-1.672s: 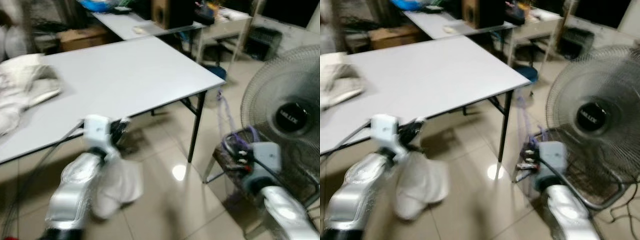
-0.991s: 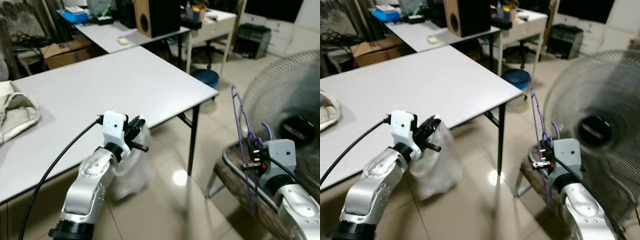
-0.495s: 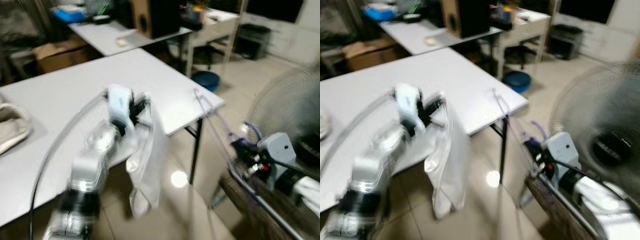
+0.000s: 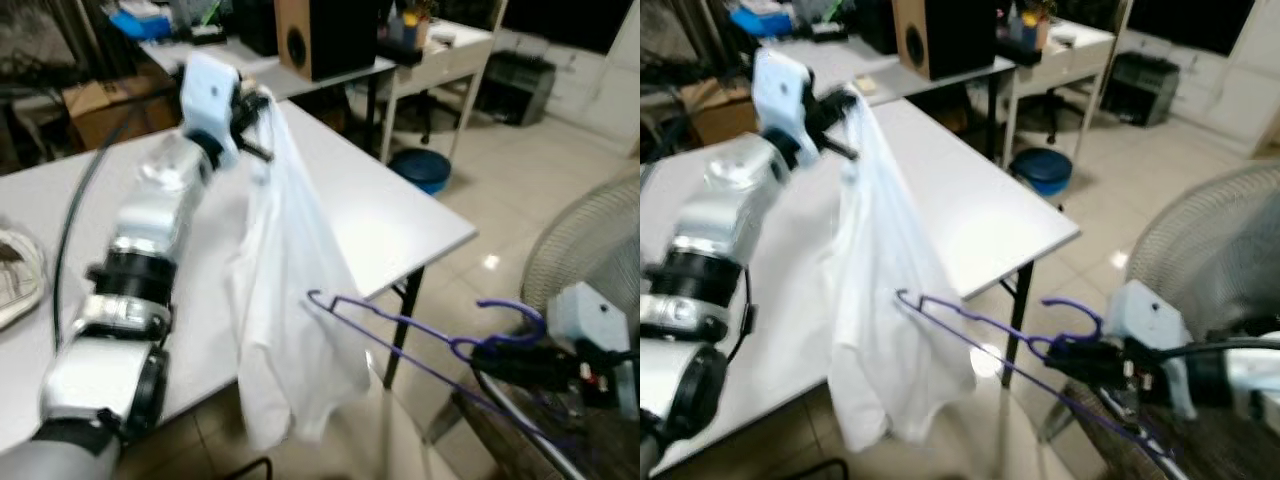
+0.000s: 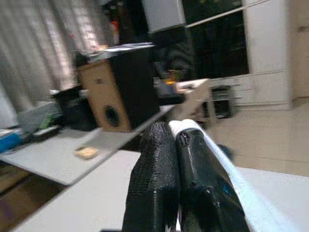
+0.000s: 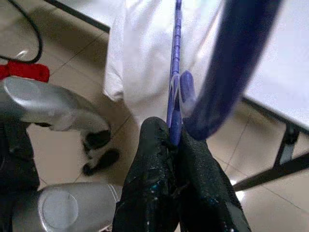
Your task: Hang hanger
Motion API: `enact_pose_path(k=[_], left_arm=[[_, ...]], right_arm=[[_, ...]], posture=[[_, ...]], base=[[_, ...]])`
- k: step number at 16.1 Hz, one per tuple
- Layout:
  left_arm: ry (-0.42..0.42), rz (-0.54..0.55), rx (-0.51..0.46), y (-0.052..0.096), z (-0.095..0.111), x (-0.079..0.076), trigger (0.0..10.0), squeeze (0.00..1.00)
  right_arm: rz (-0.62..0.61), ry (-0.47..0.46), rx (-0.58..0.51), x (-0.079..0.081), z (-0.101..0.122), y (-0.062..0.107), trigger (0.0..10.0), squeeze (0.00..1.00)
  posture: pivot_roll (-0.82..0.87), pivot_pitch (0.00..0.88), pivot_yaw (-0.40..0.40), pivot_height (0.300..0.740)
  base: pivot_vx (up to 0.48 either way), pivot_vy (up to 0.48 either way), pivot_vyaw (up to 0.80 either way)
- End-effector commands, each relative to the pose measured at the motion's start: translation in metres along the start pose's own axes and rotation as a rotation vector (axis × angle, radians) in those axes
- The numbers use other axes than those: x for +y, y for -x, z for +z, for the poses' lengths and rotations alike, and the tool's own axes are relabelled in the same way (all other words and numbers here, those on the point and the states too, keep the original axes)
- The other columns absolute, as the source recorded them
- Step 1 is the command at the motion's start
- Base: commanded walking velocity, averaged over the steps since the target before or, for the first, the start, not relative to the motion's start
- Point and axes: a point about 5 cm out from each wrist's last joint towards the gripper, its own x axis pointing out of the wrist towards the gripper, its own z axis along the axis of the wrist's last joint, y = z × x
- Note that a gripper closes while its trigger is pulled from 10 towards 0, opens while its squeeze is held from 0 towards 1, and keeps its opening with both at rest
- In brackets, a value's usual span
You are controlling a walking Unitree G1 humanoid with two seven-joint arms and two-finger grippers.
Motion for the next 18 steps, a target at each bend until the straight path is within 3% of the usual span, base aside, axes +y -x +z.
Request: enact_pose_path(k=[1,5,7,12,15,18], left_arm=[[-0.010,0.027,-0.013,0.003,0.004,0.016,10.0,0.00],[-0.007,-0.038,-0.094,-0.002,0.024,0.014,10.0,0.00],[0.012,-0.088,-0.119,-0.002,0.032,0.010,10.0,0.00],[0.058,-0.301,-0.174,0.020,0.046,-0.001,10.0,0.00],[0.104,-0.440,-0.225,0.035,0.059,-0.003,10.0,0.00],[0.156,-0.387,-0.334,0.039,0.080,0.012,10.0,0.00]], right_arm=[[0.037,0.035,-0.026,-0.001,0.011,0.001,10.0,0.00],[0.086,0.060,-0.060,-0.007,0.017,-0.011,10.0,0.00],[0.085,0.083,-0.070,-0.017,0.019,-0.021,10.0,0.00],[0.083,0.122,-0.071,-0.047,0.023,-0.042,10.0,0.00],[0.061,0.218,-0.025,-0.077,0.037,-0.053,10.0,0.00],[-0.143,0.399,-0.010,-0.127,0.075,-0.064,10.0,0.00]], posture=[[-0.20,0.000,-0.005,0.740],[-0.19,0.000,-0.010,0.740],[-0.19,0.000,-0.002,0.740],[-0.18,0.000,-0.001,0.740],[-0.18,0.000,0.000,0.740],[-0.17,0.000,-0.001,0.740]], base=[[0.379,0.000,0.00],[0.375,0.000,0.00],[0.187,0.000,0.00],[0.000,0.000,0.00],[0.000,0.000,0.00],[0.000,0.000,0.00]])
